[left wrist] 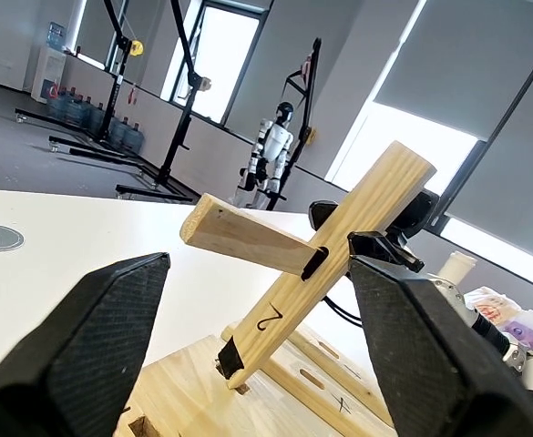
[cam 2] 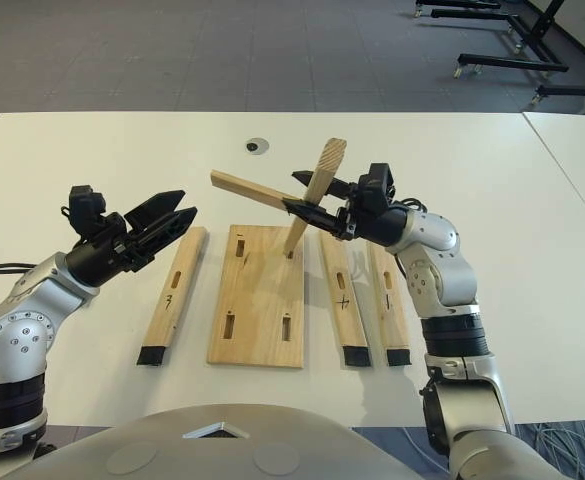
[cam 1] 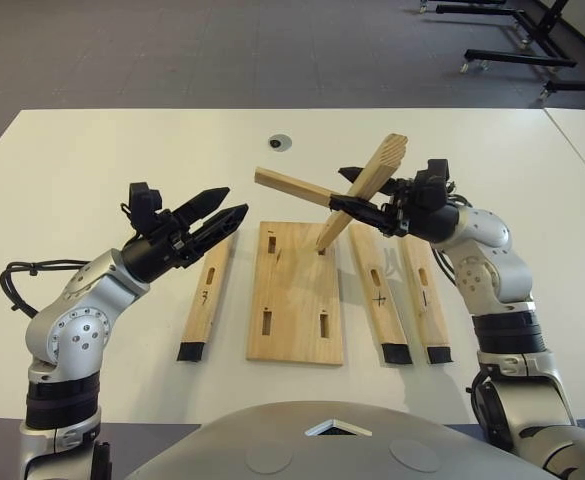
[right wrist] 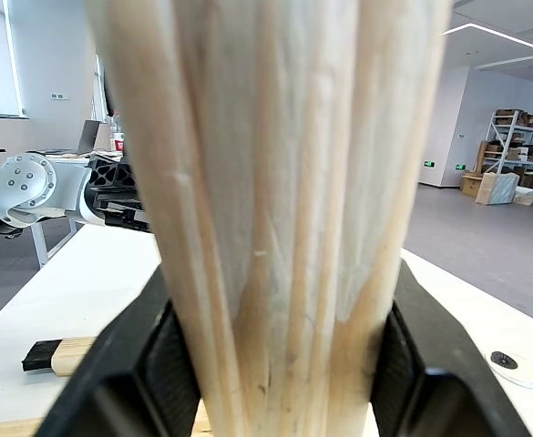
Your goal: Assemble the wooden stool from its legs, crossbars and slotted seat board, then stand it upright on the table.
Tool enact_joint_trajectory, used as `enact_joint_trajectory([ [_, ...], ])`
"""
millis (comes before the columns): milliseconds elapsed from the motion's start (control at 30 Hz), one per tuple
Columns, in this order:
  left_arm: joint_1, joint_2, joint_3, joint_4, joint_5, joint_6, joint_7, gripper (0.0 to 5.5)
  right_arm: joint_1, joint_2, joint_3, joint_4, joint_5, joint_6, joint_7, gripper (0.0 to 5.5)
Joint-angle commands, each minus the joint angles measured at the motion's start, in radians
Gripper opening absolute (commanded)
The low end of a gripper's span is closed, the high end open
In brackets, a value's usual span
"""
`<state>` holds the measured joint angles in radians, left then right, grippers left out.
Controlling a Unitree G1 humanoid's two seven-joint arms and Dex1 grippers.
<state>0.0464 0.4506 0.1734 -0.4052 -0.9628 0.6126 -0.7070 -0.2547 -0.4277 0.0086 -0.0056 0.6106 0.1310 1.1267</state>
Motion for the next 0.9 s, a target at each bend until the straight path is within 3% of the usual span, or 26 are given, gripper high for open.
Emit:
enact_joint_trajectory([
  [33, -0.005, 0.01, -0.005, 0.01, 0.02, 0.0, -0.006, 3.59, -0.014, -0.027, -0.001, 0.02, -0.016, 0.031, 0.018, 2.05],
  [400, 0.012, 0.003, -0.007, 0.004, 0.031, -0.006, -0.011, 3.59, -0.052, -0.067, -0.032, 0.024, -0.008, 0.046, 0.053, 2.05],
  [900, 0.013, -0.006, -0.018, 0.003, 0.047, -0.009, -0.008, 3.59, -0.038, -0.084, 0.023, 0.068, -0.032, 0.068, 0.12, 2.05],
])
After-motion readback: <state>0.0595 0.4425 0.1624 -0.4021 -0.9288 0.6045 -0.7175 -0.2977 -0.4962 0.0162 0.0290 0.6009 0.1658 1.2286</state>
